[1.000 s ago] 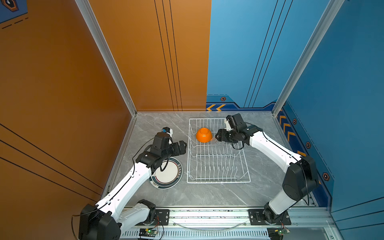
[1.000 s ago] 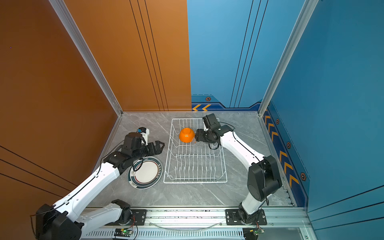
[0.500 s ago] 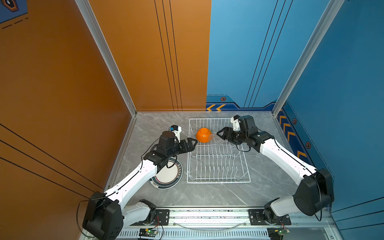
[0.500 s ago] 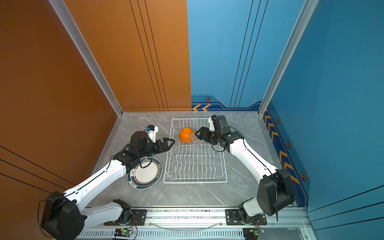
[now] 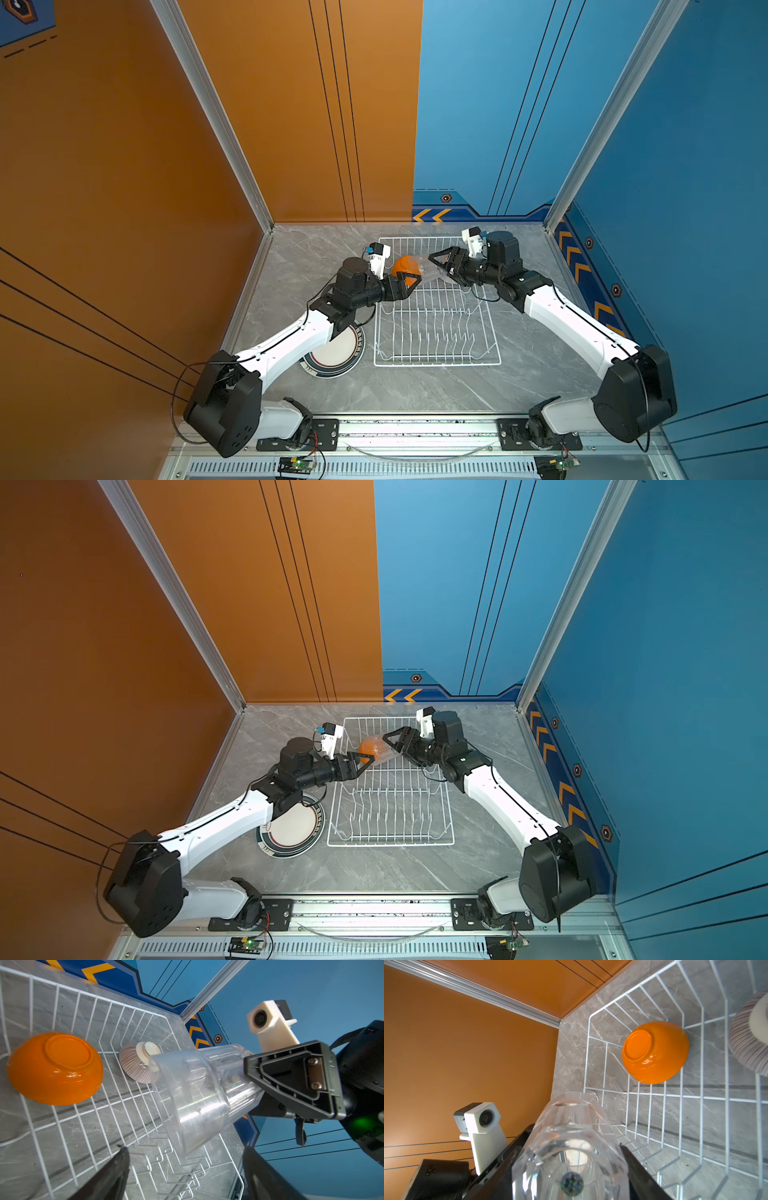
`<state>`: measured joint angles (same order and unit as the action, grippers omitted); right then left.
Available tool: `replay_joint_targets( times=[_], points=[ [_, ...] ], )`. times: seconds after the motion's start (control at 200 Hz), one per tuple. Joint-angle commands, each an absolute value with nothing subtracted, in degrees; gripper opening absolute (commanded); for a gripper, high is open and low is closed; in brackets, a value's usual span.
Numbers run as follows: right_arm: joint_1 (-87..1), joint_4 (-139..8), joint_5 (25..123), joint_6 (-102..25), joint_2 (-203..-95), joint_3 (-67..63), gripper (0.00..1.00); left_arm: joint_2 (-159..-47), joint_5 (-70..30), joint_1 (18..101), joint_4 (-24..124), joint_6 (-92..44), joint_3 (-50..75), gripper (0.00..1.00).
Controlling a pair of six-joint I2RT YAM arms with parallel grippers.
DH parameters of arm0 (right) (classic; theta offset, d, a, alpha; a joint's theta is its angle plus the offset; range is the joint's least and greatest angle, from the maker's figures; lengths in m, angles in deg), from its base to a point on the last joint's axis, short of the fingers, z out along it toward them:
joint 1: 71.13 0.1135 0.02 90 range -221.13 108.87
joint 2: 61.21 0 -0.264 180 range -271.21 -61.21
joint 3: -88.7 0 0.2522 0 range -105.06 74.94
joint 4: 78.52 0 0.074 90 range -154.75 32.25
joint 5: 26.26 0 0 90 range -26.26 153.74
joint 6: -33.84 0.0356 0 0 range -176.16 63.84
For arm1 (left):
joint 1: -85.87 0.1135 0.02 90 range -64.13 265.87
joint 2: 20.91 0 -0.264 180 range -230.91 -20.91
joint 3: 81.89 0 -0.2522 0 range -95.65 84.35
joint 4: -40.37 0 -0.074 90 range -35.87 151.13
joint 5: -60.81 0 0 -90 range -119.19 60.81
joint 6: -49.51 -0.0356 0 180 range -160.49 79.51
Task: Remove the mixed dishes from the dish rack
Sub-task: 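Bring the third glass toward the left gripper while the left reaches for it, then close the left gripper on the glass while the right gripper opens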
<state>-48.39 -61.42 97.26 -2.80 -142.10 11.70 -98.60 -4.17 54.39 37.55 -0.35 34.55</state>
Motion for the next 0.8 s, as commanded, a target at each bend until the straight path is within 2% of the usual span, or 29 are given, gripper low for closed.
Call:
replay_joint_targets(
  times=[0.0,0.155,0.515,0.796],
  points=[
    [-48.69,-66.79,100.78,-0.18,-139.77,12.5,0.53,-99.78,-0.2,53.97,31.48,-0.67,32.5,0.74],
    [-48.76,-66.62,101.64,-0.54,-139.54,13.04,0.54,-100.36,1.75,53.84,28.41,-1.35,32.21,0.6],
    [-48.72,-72.13,104.4,3.58,-140.63,14.38,0.54,-100.11,1.55,53.2,27.58,-2.24,31.32,0.37],
    [-48.72,-75.14,105.38,5.41,-141.24,16.33,0.58,-98.7,-0.71,53.28,27.58,-2.18,32.08,0.27]
  ],
)
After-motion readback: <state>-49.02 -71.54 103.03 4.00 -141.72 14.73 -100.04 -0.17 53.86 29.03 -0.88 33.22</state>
